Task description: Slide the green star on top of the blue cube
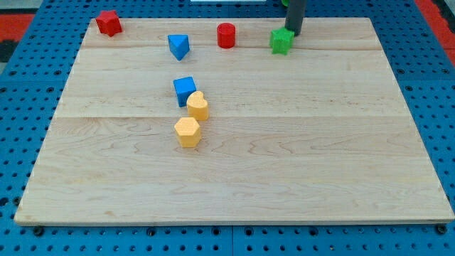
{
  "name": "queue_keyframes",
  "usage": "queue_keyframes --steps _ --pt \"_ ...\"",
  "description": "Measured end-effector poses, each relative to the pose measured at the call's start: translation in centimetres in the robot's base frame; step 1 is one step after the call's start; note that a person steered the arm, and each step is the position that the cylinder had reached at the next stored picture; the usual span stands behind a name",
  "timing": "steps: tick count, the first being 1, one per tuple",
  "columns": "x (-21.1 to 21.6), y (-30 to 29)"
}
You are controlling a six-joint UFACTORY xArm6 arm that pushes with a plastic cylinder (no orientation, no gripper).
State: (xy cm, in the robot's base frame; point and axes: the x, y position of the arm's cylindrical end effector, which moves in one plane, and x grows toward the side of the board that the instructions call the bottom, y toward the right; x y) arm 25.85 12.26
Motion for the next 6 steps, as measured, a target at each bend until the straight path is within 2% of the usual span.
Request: queue_keyframes --steps 1,3,4,5,6 --pt "2.7 0.6" --pt "4.4 -5.0" --pt "2.0 -5.4" --pt "3.3 -11.3" --pt "8.6 -18.9"
